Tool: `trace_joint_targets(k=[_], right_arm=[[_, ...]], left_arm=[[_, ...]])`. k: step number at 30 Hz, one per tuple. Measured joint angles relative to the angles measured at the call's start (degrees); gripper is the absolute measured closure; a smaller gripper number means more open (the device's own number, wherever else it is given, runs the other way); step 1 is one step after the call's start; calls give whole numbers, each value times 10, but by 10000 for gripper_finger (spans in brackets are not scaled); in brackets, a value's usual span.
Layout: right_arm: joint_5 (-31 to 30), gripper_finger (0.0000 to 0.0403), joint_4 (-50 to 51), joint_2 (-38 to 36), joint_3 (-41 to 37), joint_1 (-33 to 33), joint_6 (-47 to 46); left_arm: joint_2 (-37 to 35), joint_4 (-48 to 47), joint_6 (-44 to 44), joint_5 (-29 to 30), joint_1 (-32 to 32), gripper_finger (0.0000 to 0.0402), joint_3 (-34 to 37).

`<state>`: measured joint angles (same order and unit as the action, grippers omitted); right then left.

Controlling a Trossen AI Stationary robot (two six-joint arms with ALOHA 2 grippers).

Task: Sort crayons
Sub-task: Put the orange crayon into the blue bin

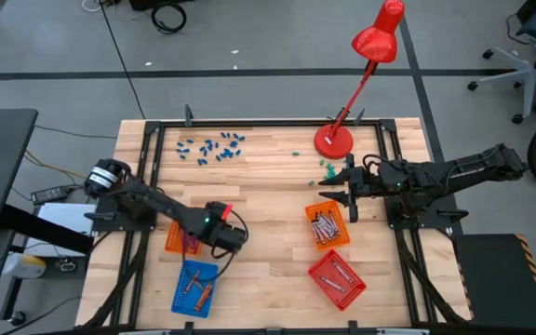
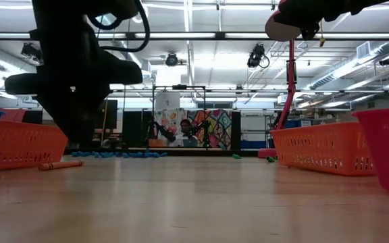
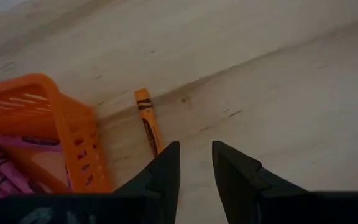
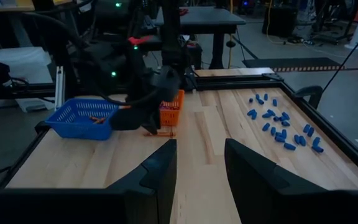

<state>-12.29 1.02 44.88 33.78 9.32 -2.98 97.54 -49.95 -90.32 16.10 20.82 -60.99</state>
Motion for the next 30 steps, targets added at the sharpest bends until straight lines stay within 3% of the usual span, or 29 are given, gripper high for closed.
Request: trace_joint_targets(k=[13, 21, 30], right_arm=[[0, 264, 0, 0, 0, 0, 0], [0, 264, 0, 0, 0, 0, 1], [0, 264, 0, 0, 0, 0, 1]], left_arm=[[0, -14, 10, -15, -24, 299, 28], [-3, 73, -15, -41, -22, 299, 95], [-2, 77, -9, -48, -22, 299, 97]])
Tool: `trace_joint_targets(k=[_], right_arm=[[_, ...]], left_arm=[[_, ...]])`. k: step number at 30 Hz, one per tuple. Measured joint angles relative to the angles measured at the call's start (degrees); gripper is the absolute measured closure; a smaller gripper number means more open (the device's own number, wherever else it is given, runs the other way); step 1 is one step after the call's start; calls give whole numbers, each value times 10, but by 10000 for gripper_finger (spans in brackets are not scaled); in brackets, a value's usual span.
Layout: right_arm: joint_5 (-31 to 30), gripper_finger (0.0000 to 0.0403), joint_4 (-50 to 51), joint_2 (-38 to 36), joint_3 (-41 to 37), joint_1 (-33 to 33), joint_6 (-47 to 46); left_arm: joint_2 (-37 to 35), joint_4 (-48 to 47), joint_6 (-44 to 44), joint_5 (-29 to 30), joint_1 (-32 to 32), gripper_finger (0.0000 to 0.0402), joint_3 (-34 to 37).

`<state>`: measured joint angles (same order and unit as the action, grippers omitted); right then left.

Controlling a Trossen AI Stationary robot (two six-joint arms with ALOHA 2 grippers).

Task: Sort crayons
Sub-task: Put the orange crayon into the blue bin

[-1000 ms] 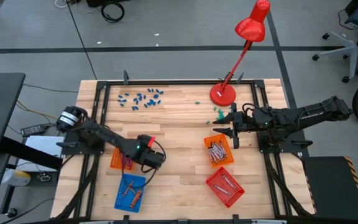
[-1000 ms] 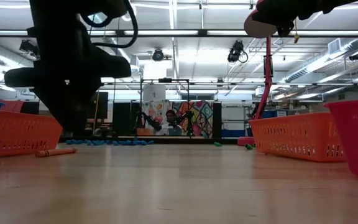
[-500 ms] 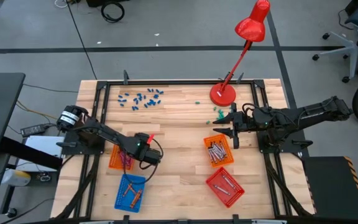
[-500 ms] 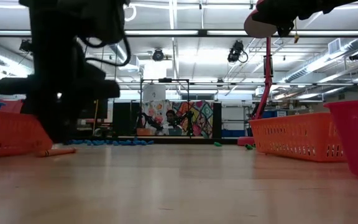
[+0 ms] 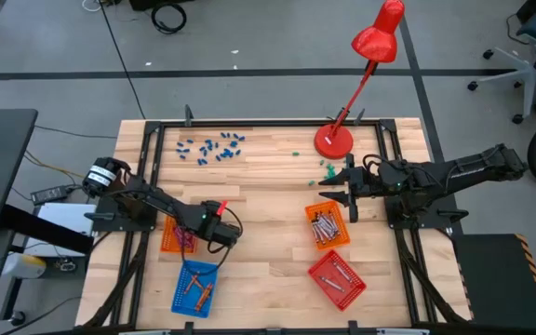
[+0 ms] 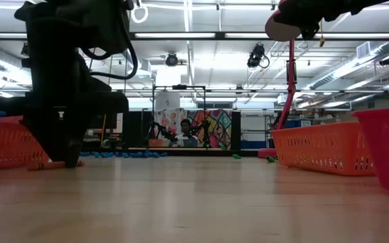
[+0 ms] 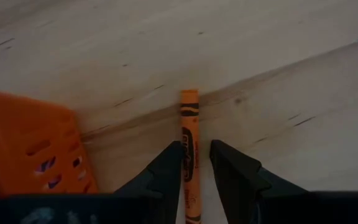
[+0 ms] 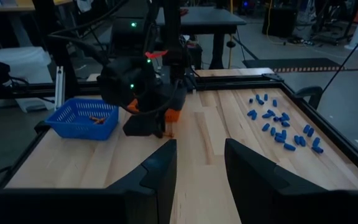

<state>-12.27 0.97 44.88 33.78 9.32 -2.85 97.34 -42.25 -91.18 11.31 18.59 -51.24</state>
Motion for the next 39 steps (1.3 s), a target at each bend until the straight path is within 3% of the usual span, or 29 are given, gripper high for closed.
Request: trace_joint_targets(k=[19, 28, 39], right_arm=[[0, 264, 0, 0, 0, 0, 0], [0, 264, 0, 0, 0, 0, 0], [0, 264, 0, 0, 0, 0, 0]], left_arm=[[1, 9, 63, -9, 0, 302, 1], [2, 11, 85, -9, 0, 383, 1], [-13, -22, 142, -20, 1, 365, -50]])
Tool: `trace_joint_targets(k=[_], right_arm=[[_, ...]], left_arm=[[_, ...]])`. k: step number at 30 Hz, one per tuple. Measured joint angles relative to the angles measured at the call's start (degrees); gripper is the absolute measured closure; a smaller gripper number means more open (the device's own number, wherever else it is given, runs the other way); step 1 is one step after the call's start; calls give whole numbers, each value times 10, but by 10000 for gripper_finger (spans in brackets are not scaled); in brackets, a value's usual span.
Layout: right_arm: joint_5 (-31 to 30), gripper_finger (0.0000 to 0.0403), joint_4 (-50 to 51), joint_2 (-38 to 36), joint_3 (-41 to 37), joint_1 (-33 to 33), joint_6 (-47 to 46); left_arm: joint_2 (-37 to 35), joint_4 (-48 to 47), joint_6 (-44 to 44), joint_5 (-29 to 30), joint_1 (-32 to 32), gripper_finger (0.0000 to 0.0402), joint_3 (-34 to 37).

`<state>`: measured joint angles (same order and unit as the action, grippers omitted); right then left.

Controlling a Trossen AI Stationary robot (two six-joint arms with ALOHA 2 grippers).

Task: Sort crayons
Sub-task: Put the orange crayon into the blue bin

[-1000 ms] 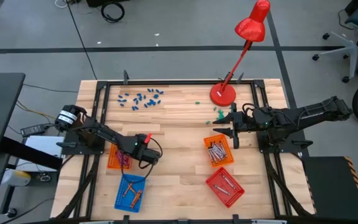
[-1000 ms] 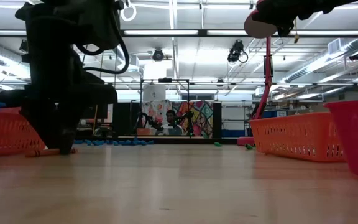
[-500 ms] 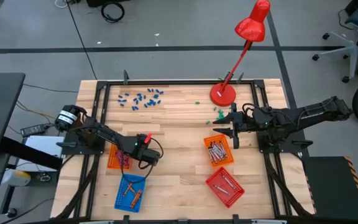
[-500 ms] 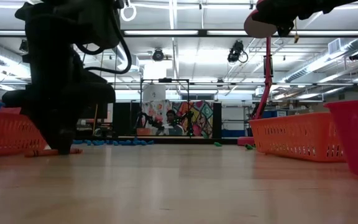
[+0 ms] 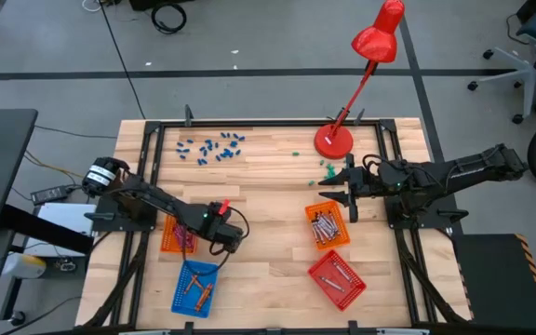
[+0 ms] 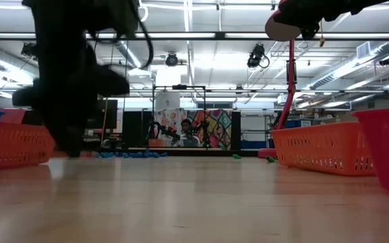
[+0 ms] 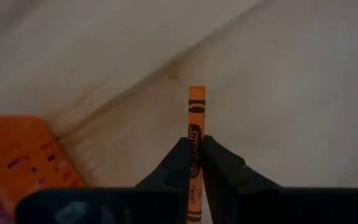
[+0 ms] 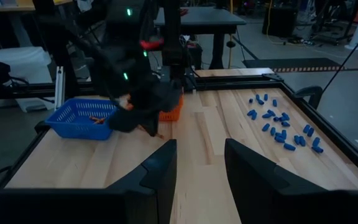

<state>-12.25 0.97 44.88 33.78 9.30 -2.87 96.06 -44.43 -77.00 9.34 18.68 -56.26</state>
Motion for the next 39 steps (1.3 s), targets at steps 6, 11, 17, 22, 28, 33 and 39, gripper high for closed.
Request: trace_joint_targets(k=[6, 11, 17, 22, 28, 33, 39], right_arm=[[0, 264, 1, 0, 0, 0, 0], [0, 264, 6, 0, 0, 0, 0], [0, 264, 9, 0, 0, 0, 0], [0, 264, 9, 0, 0, 0, -1], [0, 264, 8, 0, 0, 0, -2], [0, 264, 2, 0, 0, 0, -2], [0, 264, 1, 0, 0, 0, -2]], left_arm=[[-31, -17, 18, 10, 3, 367, -40], [-54, -17, 16, 13, 32, 367, -69], [-57, -18, -17, 14, 103, 367, -103], [-58, -20, -101, 21, 181, 367, -110], [-58, -25, -243, 69, 295, 367, -111], [-48, -40, -367, 111, 372, 367, -112], [-1, -47, -437, 110, 406, 367, -112]])
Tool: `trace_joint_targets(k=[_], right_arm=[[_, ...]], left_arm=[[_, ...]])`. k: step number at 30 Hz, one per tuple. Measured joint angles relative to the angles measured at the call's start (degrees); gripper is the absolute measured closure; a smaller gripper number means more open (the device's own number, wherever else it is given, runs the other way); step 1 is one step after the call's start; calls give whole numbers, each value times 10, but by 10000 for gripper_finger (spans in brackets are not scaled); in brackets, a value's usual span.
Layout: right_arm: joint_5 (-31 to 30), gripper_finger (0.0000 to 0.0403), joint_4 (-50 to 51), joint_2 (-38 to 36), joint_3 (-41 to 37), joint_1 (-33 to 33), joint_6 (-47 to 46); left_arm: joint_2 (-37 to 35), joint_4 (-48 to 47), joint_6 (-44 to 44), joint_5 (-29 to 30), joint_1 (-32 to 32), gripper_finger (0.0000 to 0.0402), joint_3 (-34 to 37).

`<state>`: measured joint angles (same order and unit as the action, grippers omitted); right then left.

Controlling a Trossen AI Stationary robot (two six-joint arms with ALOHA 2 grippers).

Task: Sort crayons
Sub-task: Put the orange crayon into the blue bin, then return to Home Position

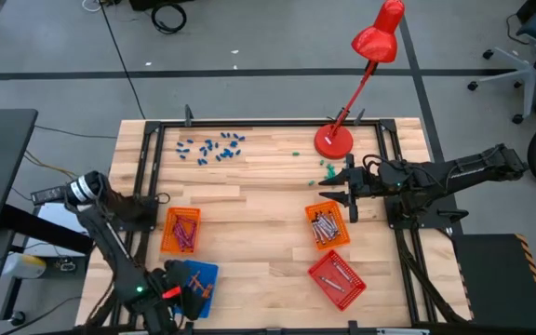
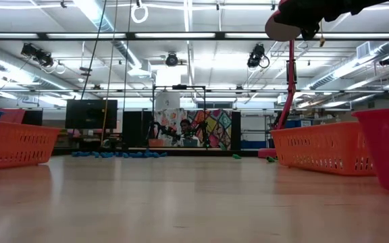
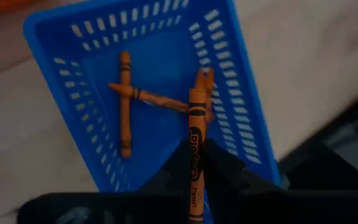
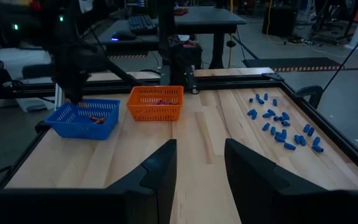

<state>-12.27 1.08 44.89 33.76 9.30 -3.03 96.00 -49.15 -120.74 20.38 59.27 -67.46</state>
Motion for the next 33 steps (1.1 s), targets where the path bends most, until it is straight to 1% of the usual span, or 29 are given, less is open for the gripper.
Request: trace_joint_targets(k=[7, 13, 16, 21, 24, 27, 30, 33], right_arm=[[0, 264, -1, 0, 0, 0, -5], [0, 264, -1, 0, 0, 0, -5], [0, 264, 0, 0, 0, 0, -4], [0, 264, 0, 0, 0, 0, -5], [0, 264, 0, 0, 0, 0, -4], [0, 264, 0, 0, 0, 0, -4], [2, 264, 0, -1, 0, 0, 4], [25, 264, -18, -8, -13, -7, 14]], left_arm=[[42, -23, -15, 0, -19, 356, 0], [63, -48, -31, -30, -26, 350, 1], [64, -49, -32, -32, -26, 329, 1], [64, -50, -31, -35, -26, 280, 1], [56, -59, -20, -50, -26, 265, 1], [35, -116, -21, -43, -26, 264, -19], [19, -198, -11, -5, -25, 270, -61], [15, -294, 9, 45, -26, 277, -106]])
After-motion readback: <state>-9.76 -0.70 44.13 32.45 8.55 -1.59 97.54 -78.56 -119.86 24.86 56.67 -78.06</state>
